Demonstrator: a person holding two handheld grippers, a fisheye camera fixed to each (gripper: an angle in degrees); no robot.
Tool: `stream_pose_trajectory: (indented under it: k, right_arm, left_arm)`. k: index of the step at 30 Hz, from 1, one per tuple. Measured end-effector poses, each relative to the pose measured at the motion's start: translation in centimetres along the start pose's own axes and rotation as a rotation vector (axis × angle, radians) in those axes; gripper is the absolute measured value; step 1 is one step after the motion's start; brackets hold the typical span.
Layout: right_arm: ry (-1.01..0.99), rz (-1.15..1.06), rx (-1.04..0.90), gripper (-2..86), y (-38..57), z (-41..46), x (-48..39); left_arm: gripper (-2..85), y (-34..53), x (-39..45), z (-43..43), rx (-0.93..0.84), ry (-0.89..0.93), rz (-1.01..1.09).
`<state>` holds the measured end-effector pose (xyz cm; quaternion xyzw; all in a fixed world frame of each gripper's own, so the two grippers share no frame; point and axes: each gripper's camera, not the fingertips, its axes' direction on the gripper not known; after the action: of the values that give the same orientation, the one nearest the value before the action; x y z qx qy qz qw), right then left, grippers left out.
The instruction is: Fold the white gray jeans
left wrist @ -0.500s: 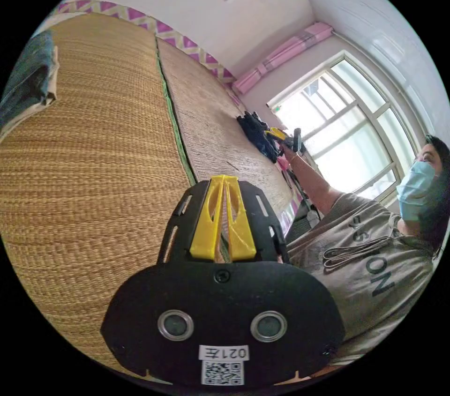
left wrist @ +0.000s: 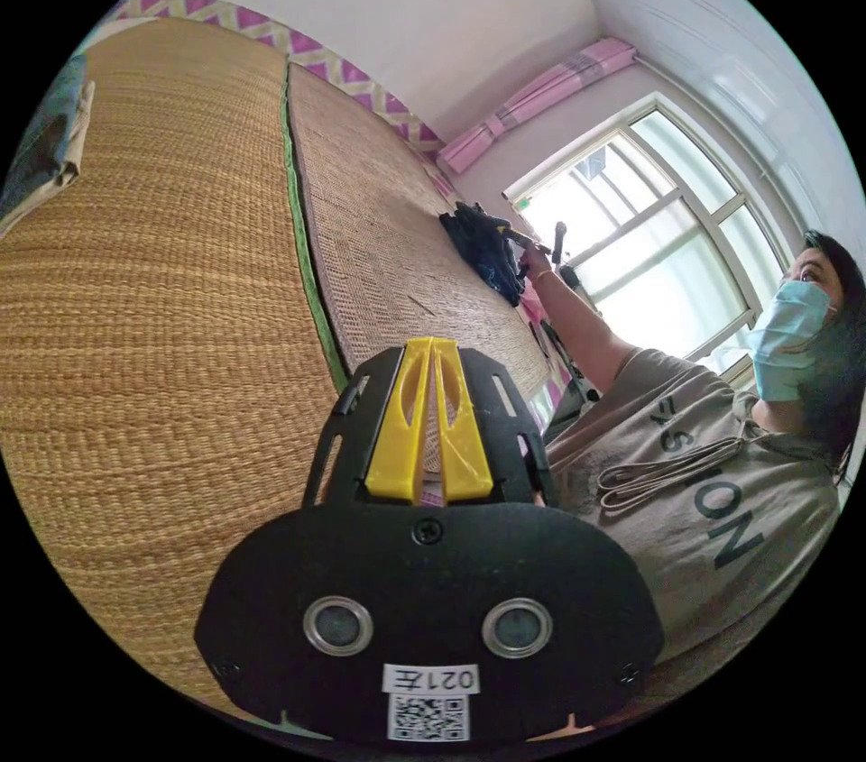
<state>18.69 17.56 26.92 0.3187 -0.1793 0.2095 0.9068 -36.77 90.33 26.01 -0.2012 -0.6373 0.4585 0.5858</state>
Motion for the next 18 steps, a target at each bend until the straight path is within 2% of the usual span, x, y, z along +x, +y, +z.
stream_pose_trajectory:
  k: [4,7,10,12,15,18]
  right_arm:
    - [-0.024,0.026,0.039,6.2,-3.6,-7.2,1.3]
    - [-0.127,-0.016,0.114,6.2,-5.6,-14.7,-1.7]
    - [-0.249,-0.095,0.150,6.2,-6.0,-20.2,-9.3]
    - [-0.367,-0.186,0.117,6.2,-4.7,-21.6,-18.2]
    - [-0.475,-0.296,0.062,6.3,-0.7,-20.1,-30.7]
    - [-0.496,-0.374,-0.024,6.1,3.8,-16.2,-42.1]
  left_arm:
    - [-1.0,-0.8,1.4,-1.3,-0.005,-0.033,0.027]
    - [-1.0,-1.1,2.3,-2.4,0.005,-0.026,0.042]
    - [-1.0,-1.0,3.1,-3.1,0.011,-0.006,0.058]
    - [-1.0,-0.7,3.4,-3.4,0.016,0.017,0.056]
    - [-1.0,0.2,3.8,-4.3,0.028,0.047,0.043]
    - [-1.0,1.6,4.0,-5.9,0.058,0.072,0.014]
